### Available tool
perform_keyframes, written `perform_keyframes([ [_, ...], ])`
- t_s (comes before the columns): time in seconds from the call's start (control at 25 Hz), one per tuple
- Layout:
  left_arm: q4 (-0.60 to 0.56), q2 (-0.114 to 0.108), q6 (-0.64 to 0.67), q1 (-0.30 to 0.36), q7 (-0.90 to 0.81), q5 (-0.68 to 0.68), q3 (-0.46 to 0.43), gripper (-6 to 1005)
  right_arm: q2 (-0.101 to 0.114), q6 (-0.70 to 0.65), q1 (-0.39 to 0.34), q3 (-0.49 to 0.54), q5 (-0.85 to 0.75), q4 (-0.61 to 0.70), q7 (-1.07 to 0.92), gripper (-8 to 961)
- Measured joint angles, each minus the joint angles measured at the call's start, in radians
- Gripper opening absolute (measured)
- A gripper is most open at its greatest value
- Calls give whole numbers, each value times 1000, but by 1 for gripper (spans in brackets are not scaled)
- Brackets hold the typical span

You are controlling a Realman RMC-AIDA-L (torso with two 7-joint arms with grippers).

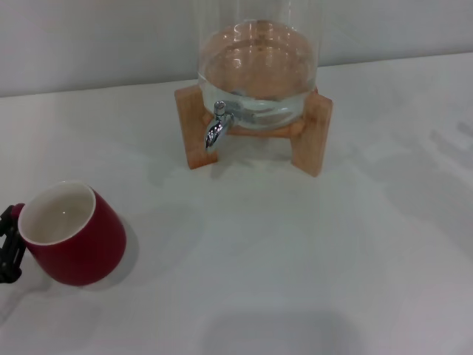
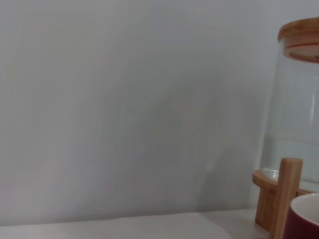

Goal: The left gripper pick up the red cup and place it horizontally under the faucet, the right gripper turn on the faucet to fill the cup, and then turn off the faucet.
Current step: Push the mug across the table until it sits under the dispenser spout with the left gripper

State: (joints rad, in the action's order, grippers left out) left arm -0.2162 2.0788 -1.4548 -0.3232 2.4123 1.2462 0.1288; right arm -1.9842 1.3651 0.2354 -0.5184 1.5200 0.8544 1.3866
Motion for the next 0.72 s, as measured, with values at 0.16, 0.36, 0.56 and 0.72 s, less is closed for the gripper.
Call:
perform_keyframes([
  [0.16, -24, 2, -8, -1, 38, -24, 0, 134, -1, 0, -1, 0, 0, 0, 1, 765],
  [0.36, -27, 3, -25, 2, 115, -28, 0, 134, -1, 0, -1, 0, 0, -2, 4, 766],
  [0.56, -26, 3, -18, -9, 128, -24, 0, 134, -1, 0, -1, 0, 0, -2, 5, 766],
  [0.72, -26, 1, -5, -22, 128, -23, -2, 134, -1, 0, -1, 0, 0, -2, 5, 765],
])
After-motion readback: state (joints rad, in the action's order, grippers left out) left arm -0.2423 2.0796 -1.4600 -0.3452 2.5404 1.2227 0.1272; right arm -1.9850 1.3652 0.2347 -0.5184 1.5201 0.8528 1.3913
